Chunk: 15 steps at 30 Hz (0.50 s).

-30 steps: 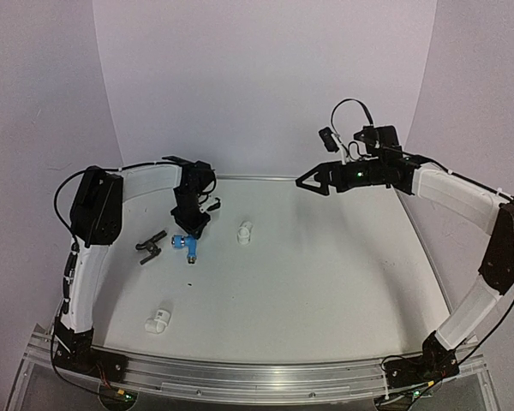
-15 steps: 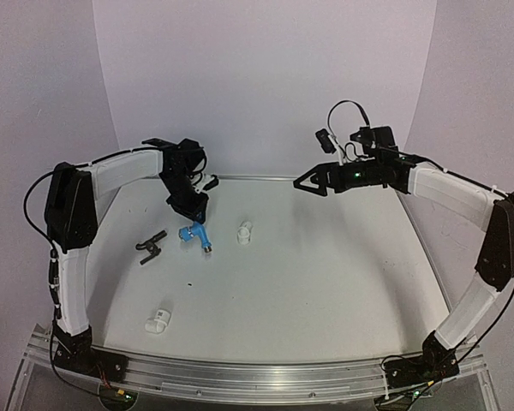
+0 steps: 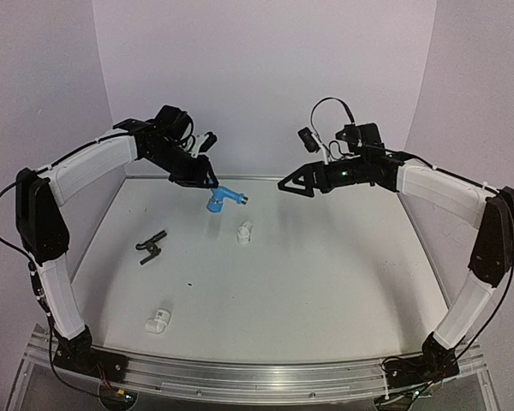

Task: Install the water faucets

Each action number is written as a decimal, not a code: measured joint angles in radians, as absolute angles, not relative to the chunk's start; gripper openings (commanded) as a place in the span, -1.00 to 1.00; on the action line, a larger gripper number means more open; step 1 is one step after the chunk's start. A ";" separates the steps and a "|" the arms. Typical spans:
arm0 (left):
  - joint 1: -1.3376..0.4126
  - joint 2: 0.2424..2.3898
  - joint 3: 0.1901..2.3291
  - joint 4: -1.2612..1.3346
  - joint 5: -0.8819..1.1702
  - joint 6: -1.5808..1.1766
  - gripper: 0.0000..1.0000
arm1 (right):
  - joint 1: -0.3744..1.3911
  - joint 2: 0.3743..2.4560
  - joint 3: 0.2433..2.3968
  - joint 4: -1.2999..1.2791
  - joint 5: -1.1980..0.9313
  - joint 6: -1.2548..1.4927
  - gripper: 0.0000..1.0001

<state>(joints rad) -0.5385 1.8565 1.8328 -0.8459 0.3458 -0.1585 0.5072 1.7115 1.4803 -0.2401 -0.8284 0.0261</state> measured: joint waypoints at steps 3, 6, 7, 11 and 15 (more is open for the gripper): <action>-0.542 1.832 1.821 -0.797 0.386 -0.196 -0.99 | 0.541 1.733 1.501 -0.239 -0.821 0.023 0.91; -0.545 1.829 1.819 -0.777 0.428 -0.215 -1.00 | 0.566 1.752 1.520 -0.241 -0.813 -0.005 0.90; -0.546 1.829 1.819 -0.776 0.436 -0.216 -1.00 | 0.570 1.757 1.527 -0.241 -0.810 -0.013 0.89; -0.555 1.829 1.814 -0.766 0.503 -0.221 -0.99 | 0.586 1.773 1.563 -0.241 -0.805 -0.056 0.83; -0.561 1.829 1.805 -0.758 0.545 -0.229 -0.99 | 0.602 1.790 1.586 -0.240 -0.798 -0.081 0.73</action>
<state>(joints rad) -0.5610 1.8286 1.8053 -0.7578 0.5449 -0.2287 0.6018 1.7897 1.5860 -0.2401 -0.7979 -0.0811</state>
